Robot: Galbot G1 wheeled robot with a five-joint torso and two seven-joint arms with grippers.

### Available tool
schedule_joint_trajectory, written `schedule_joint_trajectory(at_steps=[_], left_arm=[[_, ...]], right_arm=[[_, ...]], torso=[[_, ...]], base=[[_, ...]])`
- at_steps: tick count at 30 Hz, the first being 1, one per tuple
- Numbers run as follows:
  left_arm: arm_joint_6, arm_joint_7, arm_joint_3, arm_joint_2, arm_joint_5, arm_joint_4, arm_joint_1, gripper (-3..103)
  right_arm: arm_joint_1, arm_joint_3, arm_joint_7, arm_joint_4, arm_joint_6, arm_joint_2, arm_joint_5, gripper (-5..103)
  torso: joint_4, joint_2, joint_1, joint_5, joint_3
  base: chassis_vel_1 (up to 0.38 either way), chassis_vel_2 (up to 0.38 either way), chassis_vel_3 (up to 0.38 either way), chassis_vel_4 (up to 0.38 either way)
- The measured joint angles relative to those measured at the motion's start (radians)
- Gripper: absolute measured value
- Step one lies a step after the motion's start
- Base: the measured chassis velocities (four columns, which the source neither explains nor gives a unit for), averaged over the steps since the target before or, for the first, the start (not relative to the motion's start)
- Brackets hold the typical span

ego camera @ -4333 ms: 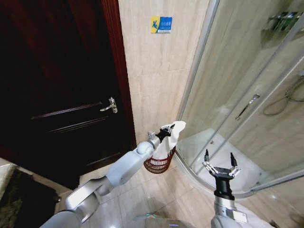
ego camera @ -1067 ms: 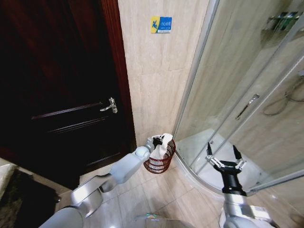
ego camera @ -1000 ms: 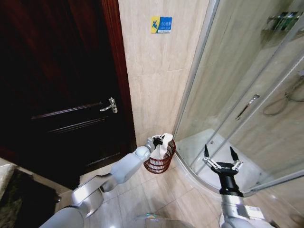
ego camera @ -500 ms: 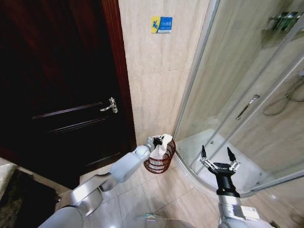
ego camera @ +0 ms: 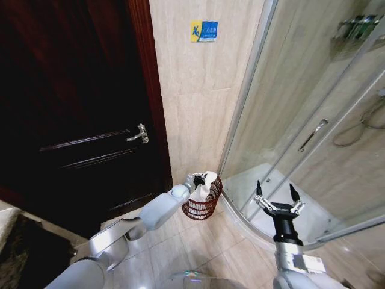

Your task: Discard the used towel into the hamper.

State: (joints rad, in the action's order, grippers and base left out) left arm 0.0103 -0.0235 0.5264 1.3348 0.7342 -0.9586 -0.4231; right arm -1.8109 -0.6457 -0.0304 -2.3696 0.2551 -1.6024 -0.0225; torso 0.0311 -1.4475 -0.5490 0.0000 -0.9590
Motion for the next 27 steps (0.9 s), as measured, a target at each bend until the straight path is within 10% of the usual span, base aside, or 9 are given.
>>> schedule_joint_trajectory(at_steps=[13, 27], left_arm=[[0.009, -0.022, 0.199, -0.002, 0.102, 0.049, 0.133, 2], [-0.013, -0.018, 0.213, 0.073, 0.092, 0.134, 0.148, 2]], right_arm=[[0.057, -0.002, 0.022, 0.035, -0.002, -0.005, -0.036, 100], [0.05, 0.006, 0.029, 0.049, 0.021, -0.007, -0.043, 100]], torso=[[0.0, 0.0, 0.0, 0.0001, 0.0], [0.0, 0.0, 0.0, 0.0, 0.0]], base=[[0.0, 0.0, 0.0, 0.0], [0.0, 0.0, 0.0, 0.0]])
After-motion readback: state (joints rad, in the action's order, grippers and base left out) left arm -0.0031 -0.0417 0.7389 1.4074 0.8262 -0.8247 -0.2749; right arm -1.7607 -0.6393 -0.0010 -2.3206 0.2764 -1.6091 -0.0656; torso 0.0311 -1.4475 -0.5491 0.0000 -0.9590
